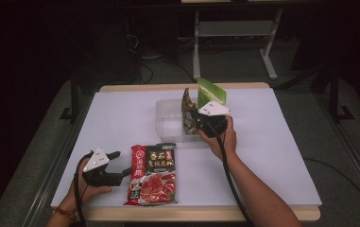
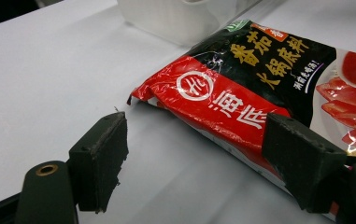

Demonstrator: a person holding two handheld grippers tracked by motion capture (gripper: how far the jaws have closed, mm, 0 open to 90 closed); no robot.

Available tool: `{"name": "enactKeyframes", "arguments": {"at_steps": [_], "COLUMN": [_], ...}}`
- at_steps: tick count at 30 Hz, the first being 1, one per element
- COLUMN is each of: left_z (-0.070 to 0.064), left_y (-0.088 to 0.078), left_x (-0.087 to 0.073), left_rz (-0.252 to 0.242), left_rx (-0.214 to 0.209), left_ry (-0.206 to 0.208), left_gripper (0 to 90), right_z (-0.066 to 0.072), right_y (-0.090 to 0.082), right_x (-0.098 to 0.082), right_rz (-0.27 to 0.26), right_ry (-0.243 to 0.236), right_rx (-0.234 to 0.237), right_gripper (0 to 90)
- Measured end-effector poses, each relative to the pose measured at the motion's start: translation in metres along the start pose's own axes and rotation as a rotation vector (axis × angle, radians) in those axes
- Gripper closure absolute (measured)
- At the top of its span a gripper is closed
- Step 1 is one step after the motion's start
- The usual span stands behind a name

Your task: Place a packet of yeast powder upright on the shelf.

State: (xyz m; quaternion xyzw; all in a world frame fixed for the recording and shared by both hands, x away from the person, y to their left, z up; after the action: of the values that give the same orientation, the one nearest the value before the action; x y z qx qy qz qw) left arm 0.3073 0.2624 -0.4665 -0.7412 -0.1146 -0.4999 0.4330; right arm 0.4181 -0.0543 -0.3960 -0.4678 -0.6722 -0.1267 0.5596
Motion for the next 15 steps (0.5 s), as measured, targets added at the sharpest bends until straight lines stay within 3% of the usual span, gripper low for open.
{"name": "enactKeyframes", "arguments": {"at_steps": [15], "left_z": [0.002], "left_y": [0.002], "left_x": [0.001], "left_rz": [-0.005], "left_rx": [-0.01], "left_ry": [-0.016], "left_gripper": [22.4], "right_z": [-0.011], "right_y": [-0.012], "right_x": [0.002], "right_rz": [-0.009], "right_ry": [-0.008], "right_rx": [0.006], "right_gripper": [75.4]}}
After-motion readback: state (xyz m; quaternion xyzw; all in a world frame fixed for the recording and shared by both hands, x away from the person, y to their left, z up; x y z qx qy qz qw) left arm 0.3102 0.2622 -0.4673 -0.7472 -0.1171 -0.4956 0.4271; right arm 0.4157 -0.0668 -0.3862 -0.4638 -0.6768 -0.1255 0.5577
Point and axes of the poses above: each handheld gripper's, and its own axes: y roughly forward along the jaws, x roughly out of its top, z roughly to its left, the point moved 5 cm from there along y, roughly forward along the jaws, and after that the axes turned 13 degrees about -y, right-handed, at the moved point
